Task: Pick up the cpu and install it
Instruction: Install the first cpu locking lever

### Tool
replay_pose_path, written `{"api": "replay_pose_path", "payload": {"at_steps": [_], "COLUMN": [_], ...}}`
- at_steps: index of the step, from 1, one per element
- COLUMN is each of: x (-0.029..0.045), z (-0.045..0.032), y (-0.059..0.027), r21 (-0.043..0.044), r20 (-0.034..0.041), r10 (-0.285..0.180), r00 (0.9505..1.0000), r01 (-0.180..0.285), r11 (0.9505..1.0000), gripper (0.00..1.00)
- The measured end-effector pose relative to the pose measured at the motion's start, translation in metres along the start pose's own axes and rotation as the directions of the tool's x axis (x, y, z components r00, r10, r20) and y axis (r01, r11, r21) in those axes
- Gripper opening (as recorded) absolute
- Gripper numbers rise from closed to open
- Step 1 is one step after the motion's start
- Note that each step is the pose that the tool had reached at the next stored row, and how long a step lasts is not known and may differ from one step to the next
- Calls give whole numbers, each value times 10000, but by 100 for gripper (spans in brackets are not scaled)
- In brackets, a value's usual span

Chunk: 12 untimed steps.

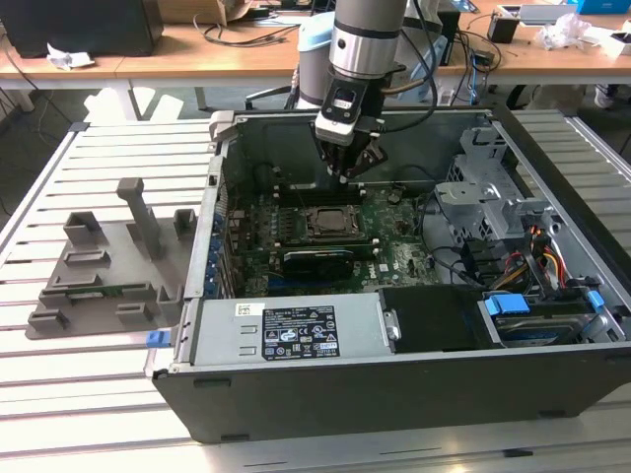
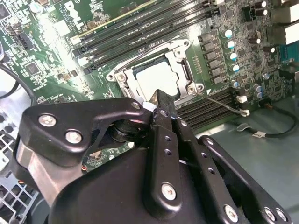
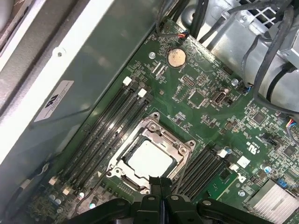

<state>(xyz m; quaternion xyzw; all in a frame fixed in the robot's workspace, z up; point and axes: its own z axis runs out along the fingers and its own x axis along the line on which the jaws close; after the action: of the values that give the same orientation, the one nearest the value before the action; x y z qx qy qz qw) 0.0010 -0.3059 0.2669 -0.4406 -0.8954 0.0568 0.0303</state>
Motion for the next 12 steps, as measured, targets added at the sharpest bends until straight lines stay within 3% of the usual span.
{"api": "replay_pose_path", "payload": {"at_steps": [7, 12], "x": [0, 0], "z": [0, 0], "y": [0, 0], "r21": [5, 11], "r20": [69, 130], "r10": [-535, -1000], "r00": [9985, 9949], "r01": [535, 1000], "r11": [9986, 9950], "gripper": [11, 11]}}
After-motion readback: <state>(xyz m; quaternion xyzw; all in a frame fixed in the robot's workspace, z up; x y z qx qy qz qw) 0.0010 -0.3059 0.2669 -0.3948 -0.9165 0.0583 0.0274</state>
